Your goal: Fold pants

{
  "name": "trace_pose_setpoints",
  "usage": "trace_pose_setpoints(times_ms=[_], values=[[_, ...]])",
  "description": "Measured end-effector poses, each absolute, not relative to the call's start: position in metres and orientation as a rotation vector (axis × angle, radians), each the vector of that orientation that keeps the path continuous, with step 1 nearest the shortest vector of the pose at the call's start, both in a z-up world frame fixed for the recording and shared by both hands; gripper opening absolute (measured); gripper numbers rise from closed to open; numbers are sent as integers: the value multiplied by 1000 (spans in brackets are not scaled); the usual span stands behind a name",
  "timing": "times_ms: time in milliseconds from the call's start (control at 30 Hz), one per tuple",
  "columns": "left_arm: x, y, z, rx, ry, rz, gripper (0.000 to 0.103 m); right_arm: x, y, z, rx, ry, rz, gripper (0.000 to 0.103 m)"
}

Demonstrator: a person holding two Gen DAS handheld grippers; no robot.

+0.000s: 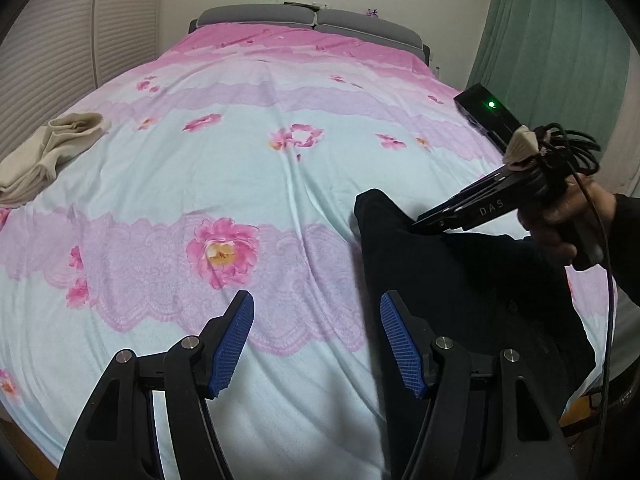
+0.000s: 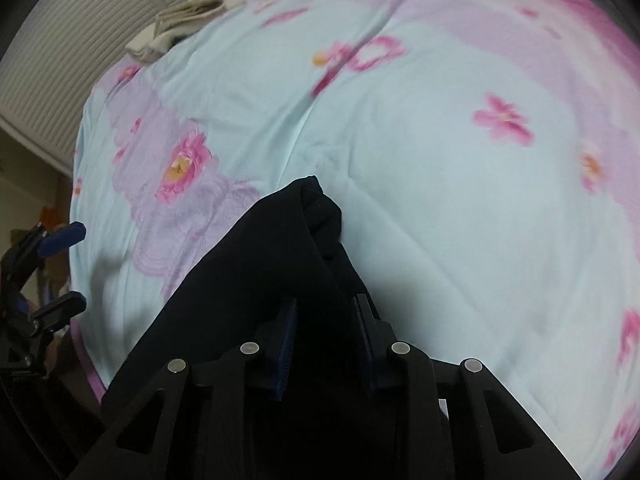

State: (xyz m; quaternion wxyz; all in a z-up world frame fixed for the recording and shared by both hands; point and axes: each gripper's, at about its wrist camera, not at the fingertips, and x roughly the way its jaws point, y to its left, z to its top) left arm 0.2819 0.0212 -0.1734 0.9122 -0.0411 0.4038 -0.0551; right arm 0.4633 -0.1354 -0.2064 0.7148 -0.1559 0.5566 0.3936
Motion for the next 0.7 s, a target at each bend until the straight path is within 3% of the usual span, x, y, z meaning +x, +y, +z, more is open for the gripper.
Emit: trace_pose_setpoints(times_ms=[333,367,400,433,700], values=[[286,12,-183,-90,853,-160,65,471,-142,-216,-162,1300,1050,29],[286,12,-184,-89,855,-157,65,471,-141,-217,-163,1298,1047,25],[286,13,-184,-88,856,-154,65,471,-140,-219,-173,1298,1040,11],[285,13,-184,-88,856,-153,65,471,-138,-221,-197,1295,1031,7],[285,9,-180,-76,851,-150,65,485,-146,-208,-216,1198,934,4]])
